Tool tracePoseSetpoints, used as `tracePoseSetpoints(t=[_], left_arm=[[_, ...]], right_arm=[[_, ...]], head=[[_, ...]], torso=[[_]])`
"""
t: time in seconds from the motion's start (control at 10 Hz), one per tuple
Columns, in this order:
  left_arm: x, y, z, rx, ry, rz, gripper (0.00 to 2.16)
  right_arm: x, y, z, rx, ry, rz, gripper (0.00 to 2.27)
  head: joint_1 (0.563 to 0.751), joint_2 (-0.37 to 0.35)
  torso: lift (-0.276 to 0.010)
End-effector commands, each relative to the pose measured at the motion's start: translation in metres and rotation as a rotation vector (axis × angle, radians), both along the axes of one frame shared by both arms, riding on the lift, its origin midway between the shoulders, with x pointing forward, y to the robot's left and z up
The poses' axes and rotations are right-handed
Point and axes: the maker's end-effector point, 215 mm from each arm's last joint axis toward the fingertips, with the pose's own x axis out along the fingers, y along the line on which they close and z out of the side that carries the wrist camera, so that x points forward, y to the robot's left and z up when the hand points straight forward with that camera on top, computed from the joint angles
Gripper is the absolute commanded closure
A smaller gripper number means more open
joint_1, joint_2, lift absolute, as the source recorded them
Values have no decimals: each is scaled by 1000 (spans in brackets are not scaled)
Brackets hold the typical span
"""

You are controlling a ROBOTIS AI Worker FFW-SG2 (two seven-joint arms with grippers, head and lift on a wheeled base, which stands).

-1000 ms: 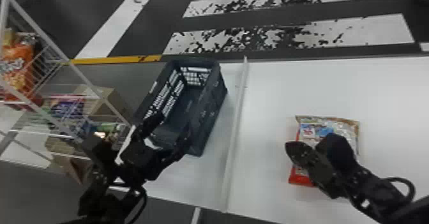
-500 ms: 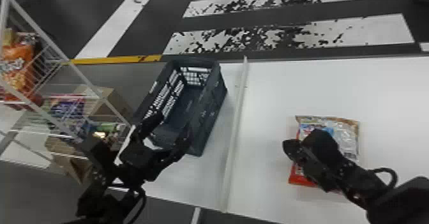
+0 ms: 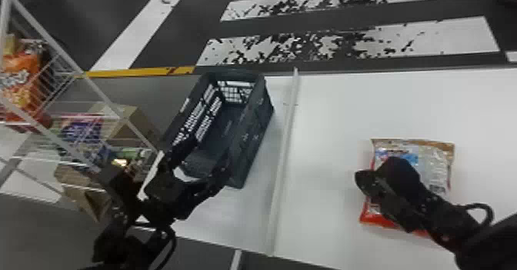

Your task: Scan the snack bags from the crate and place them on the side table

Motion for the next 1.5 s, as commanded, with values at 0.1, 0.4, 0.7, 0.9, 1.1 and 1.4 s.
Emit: tracePoseSetpoints(t=[0.1,0.4,0.7,0.9,1.1,1.4], left_arm=[[0,-1,0,-4,0,1,83],[0,-3,-1,-5,1,-3,83],[0,-4,-2,-7,2,-4,83],[1,-7,-3,-12,3,-10,83],[1,-10,-3,-14,4,-15,83],[2,-11,-4,-16,3,-15,83]], right_arm=[[-1,-22,-3,-14,1,-17,2236],[1,-50,-4,-35,-2,-38,2236],[-7,-74,-1,-45,2,-44,2236],[-14,-85,4,-48,-4,-47,2236],[-29,-92,11,-44,0,-41,2236],[-36,-111,8,-66,5,-54,2236]], head=[[695,350],[695,350],[695,342],[695,325],[695,313],[695,296]], torso=[[-94],[-94],[-94],[-94],[-94],[-94]])
